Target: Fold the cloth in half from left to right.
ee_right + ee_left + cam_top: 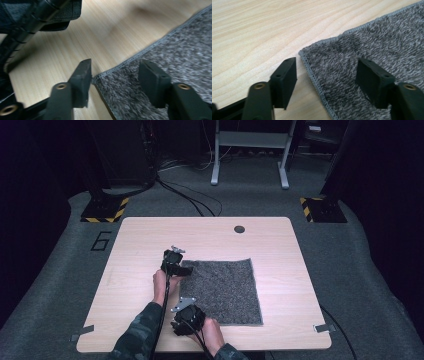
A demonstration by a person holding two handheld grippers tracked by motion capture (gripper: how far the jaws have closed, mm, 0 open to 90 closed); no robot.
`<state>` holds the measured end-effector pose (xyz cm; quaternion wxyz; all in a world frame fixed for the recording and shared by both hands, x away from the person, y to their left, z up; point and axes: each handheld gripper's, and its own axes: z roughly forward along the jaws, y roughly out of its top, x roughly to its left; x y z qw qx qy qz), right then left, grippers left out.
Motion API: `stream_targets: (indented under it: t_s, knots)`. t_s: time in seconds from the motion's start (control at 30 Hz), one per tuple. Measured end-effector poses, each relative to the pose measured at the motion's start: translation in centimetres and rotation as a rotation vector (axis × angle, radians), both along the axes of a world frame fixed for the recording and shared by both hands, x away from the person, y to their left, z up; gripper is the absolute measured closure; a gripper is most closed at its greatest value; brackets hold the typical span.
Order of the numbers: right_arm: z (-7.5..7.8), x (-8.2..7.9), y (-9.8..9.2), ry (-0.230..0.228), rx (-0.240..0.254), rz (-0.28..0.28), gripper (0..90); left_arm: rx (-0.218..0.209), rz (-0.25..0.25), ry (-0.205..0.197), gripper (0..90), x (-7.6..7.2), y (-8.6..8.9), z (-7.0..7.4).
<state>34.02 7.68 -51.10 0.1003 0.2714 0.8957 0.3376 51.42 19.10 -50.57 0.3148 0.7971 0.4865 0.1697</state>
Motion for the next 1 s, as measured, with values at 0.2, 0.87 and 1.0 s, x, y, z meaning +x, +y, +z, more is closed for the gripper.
stream_targets:
  t_s: [0.2, 0.87, 1.0]
  knots:
    - [-0.3, -0.1, 0.1, -0.01, 0.004, -0.018, 60.2, -0.008, 0.001, -0.021, 46.7, -0.4, -0.3, -0.6]
    - [-0.7, -1.3, -0.1, -0.053, 0.027, -0.035, 87.5, -0.019, 0.012, -0.086, 84.9, -1.2, -0.6, -1.3]
    - [-0.4, -1.6, -0.9, -0.052, 0.054, -0.039, 87.8, -0.036, 0.029, -0.085, 85.6, -1.3, -0.3, -1.0]
